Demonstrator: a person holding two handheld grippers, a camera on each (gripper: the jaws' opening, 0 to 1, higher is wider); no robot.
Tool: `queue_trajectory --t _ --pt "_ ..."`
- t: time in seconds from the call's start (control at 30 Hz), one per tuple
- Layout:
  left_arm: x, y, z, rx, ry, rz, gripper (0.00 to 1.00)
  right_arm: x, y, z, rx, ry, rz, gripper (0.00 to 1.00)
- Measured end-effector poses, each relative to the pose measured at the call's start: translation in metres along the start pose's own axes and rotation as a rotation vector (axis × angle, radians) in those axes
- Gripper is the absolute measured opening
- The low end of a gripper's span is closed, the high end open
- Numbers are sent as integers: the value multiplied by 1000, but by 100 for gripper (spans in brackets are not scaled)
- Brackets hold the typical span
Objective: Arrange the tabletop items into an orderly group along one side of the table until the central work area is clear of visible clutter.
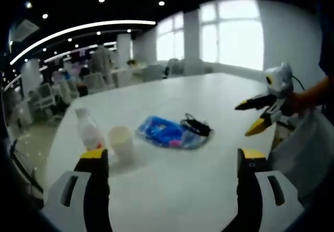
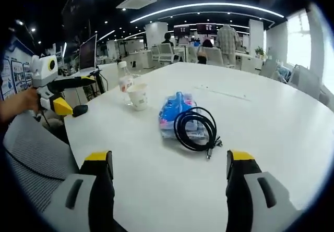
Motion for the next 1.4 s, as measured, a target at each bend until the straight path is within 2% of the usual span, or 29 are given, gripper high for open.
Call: queue_trajectory --t 0.23,0.3,0.37,0.53,0.63,0.77,0.9,1.03,1.13,1.4 --pt "-5 -1 1 -12 -42 -44 100 -2 -14 8 -2 21 -2 88" --pt "-4 -1 1 -15 -34 -34 100 -1 -20 11 5 33 -6 86" --pt "-3 -1 1 -15 -23 -22 100 2 -25 13 31 63 17 83" --pt "-2 4 -6 21 28 6 100 11 -39 19 44 106 40 82" --pt "0 4 -8 39 36 17 100 17 -49 26 38 93 54 81" --pt "-1 6 -10 45 21 13 100 22 -60 31 41 92 76 75" --pt "-5 7 -11 45 9 -18 100 22 -72 35 47 77 69 68" --pt "-4 8 -12 46 19 -1 100 19 -82 36 52 80 47 65" --pt "-6 8 -14 47 -2 -6 100 15 -92 38 54 67 28 62" --pt "-7 7 -10 23 -16 -15 100 6 -107 37 93 42 -36 48"
Point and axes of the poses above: the point that each gripper's makers call its tool centre point, and the gripper's own axes: y roughly backward along the fingers, z roughly to its right, x roughly out of its top, the point moved 10 cm from there along y, roughly backward along the fingers, and after that the axes turned 13 degrees about z, right-handed, at the moved point
